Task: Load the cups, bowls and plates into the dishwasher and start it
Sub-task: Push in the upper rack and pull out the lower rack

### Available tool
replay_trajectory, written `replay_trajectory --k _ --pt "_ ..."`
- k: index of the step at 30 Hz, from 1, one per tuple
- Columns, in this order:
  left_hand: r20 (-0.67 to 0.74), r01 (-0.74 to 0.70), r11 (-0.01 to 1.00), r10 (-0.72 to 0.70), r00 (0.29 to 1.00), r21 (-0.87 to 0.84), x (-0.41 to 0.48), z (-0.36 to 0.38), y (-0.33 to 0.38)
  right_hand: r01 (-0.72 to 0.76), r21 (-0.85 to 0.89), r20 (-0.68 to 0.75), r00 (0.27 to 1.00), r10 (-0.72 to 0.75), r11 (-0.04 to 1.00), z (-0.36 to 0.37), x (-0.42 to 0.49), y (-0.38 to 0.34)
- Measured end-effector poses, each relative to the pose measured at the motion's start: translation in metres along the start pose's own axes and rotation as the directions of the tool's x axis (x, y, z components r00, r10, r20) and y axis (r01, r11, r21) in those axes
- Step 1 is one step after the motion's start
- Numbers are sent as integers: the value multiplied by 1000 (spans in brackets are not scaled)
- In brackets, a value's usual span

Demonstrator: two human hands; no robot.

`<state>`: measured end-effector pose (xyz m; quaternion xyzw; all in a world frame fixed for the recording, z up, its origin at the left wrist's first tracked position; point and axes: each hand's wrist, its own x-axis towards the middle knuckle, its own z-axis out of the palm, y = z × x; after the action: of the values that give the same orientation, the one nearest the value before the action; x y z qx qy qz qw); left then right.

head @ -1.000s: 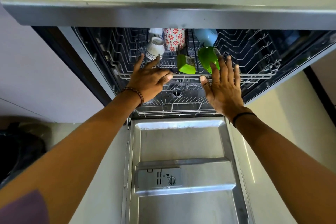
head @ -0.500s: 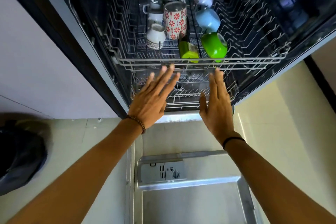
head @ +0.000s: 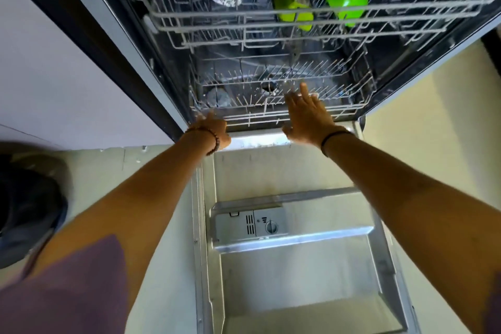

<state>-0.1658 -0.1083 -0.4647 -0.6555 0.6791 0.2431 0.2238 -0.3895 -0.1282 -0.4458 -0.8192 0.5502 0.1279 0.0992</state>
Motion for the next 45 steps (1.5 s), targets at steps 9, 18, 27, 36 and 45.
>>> replay_trajectory --k 9,18,27,36,45 --pt "-228 -114 993 114 967 13 -37 74 -9 3 108 -9 1000 -2 994 60 -45 -16" --pt "-163 -97 993 85 983 -64 23 31 -16 23 56 -82 996 -19 998 33 20 -21" --pt "-169 -111 990 95 981 -83 4 51 -14 -124 208 -125 980 152 970 38 -3 -46" --pt "-2 -126 973 128 992 -192 -81 105 -2 -133 202 9 991 134 970 58 -102 -62" --pt "173 -178 963 214 961 -201 -177 177 25 -189 233 137 977 161 954 96 -227 -86"
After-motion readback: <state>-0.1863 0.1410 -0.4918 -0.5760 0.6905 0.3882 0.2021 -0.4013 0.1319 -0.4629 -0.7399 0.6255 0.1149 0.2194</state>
